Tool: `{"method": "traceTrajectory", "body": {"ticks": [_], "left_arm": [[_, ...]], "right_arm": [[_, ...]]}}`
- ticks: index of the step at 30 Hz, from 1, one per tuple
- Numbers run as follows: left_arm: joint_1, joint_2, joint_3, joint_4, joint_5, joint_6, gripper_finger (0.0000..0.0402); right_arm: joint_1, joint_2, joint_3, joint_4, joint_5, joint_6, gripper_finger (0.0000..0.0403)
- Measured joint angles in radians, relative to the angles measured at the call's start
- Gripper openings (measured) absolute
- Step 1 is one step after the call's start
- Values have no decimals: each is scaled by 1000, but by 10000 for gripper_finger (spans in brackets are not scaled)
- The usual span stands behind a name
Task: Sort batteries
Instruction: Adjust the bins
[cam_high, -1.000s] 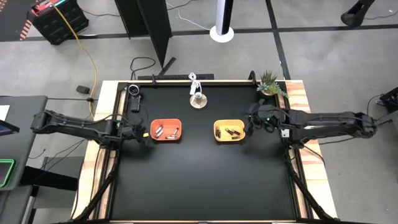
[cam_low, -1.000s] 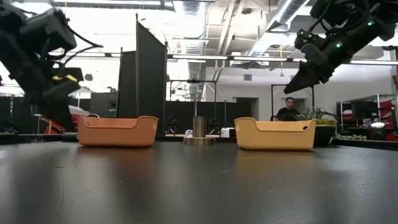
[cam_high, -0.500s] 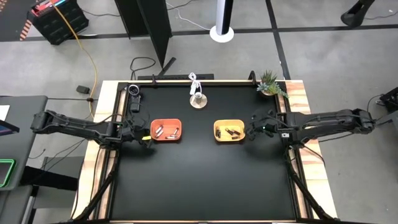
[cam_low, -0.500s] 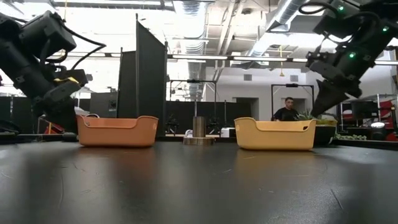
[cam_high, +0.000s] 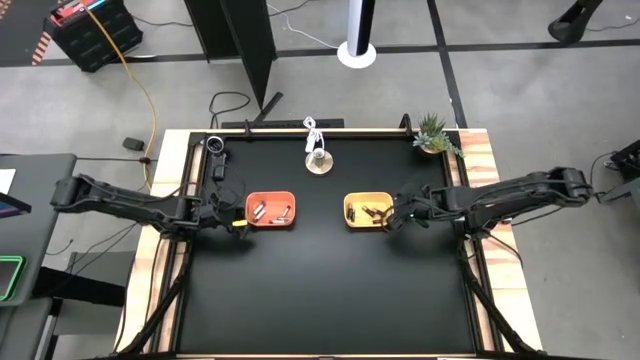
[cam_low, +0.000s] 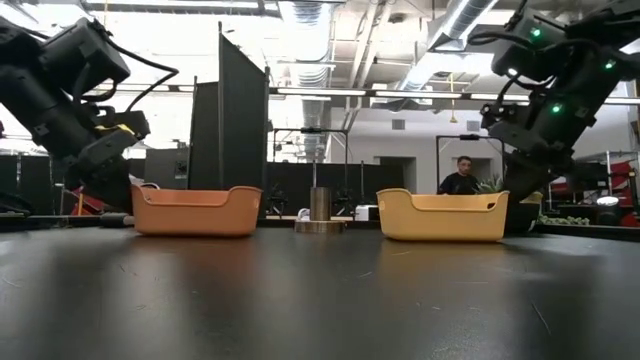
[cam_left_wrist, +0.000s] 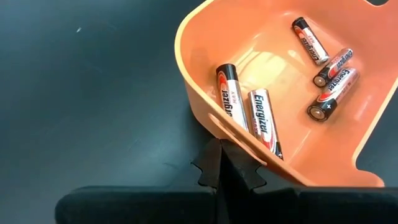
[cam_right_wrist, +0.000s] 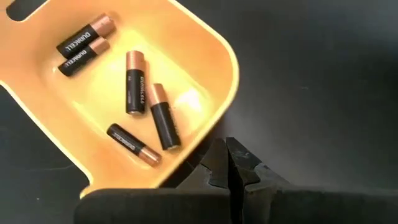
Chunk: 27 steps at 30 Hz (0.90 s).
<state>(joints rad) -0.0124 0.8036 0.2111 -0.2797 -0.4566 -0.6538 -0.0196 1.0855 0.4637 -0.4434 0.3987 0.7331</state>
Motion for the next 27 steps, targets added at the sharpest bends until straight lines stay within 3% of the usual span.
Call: {"method": "traceTrajectory", "body": {"ticks": [9,27], "left_arm": [[0,68,0,78,1,23,2],[0,67,0,136,17,53,2]], "right_arm": [[-4,57,0,149,-3,-57,3],[-14,253,0,475,-8,-89,4]]}}
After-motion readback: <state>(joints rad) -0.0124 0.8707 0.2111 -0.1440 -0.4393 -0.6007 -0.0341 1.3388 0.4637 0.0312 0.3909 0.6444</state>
